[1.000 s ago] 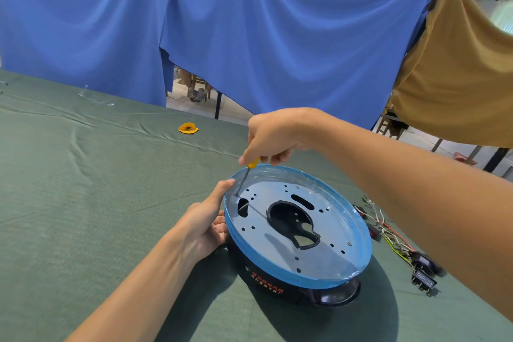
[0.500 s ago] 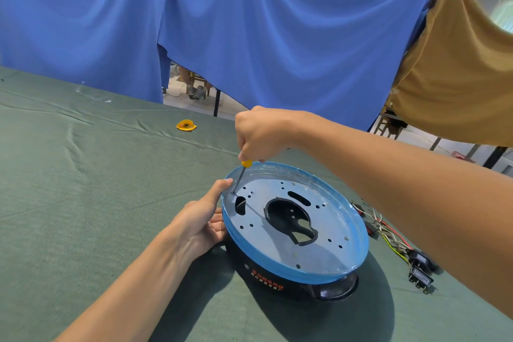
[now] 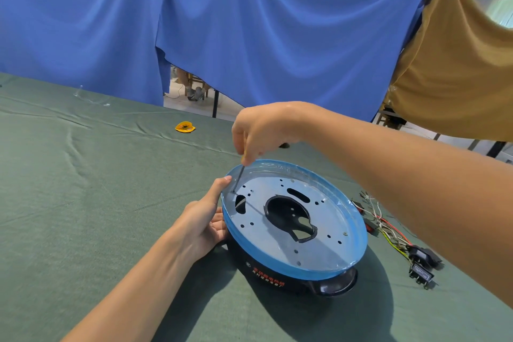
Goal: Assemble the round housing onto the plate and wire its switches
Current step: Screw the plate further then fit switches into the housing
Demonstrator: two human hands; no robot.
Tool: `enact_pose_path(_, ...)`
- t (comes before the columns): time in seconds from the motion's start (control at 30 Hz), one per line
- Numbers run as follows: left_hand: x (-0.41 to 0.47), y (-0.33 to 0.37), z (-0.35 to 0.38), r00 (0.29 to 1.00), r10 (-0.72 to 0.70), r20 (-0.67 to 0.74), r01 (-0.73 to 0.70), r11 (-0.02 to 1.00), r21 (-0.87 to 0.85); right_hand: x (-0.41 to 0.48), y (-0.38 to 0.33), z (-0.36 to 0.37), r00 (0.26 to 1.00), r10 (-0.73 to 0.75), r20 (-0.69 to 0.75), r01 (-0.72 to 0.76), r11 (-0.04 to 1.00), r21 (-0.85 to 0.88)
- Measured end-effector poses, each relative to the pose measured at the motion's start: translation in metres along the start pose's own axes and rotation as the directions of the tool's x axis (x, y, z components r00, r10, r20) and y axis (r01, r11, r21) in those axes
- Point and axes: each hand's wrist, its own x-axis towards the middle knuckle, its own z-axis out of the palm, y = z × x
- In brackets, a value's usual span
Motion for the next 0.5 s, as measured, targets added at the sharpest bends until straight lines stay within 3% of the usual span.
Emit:
enact_pose_path(0.1,0.000,-0.001,-0.001,1.000,0.000,0.023,0.000,1.000,0.006,-0.002,-0.002,0.001,0.988,-0.144,-0.054,0.139,0.986,-0.096)
enact_pose_path(0.23,0.000,-0.001,-0.002,1.000,0.003,0.013,-0.004,1.000,0.008,-0.001,-0.006,0.001,0.983,-0.175,-0.046,0.167,0.975,-0.143)
enact_pose_path(0.5,-0.001,-0.003,0.001,0.999,0.023,-0.034,-0.022,1.000,0.014,0.007,-0.019,0.002,0.997,-0.055,-0.048,0.051,0.995,-0.081)
